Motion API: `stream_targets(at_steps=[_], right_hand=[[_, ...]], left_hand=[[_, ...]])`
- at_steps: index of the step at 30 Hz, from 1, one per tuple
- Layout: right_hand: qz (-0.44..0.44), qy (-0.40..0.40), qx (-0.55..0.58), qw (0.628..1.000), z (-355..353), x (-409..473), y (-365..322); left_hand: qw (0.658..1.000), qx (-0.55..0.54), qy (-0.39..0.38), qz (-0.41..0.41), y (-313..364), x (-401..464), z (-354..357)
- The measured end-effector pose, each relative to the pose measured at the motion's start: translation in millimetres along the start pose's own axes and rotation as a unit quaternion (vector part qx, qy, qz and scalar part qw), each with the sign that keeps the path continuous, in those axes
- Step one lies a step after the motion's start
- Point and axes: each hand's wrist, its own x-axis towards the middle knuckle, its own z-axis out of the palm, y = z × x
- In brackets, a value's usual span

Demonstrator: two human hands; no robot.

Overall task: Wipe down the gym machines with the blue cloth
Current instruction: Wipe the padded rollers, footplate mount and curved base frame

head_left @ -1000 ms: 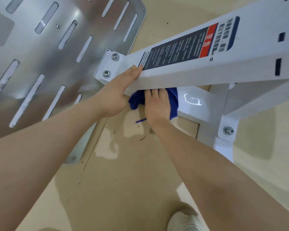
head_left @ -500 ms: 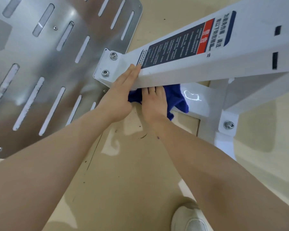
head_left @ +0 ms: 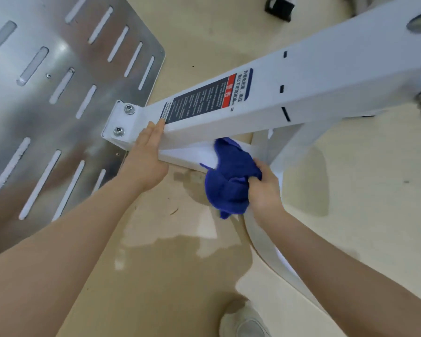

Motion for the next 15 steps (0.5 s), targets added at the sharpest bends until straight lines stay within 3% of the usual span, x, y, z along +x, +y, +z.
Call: stream_targets(at_steps=[3,6,7,11,15], right_hand=[[0.110,0.045,0.219,0.968,-37,-28,-14],[0.211,0.047,0.428,0.878,-58,-32,-38],[0.222,0.046,0.450,0.864,-60,-30,-50],[0.170,-0.022,0.380,0.909,-66,-29,-95],[0.184,-0.034,0.536,0.823,-73,-39,-104]], left_hand=[[0.990,0.056,0.053,0.122,34,-19,9],[0.974,0.041,0.083,0.205,79,-37,19],[0.973,0.035,0.089,0.210,94,-39,20],[0.960,0.028,0.107,0.257,130,-36,11],[0.968,0.027,0.076,0.237,136,-39,8]])
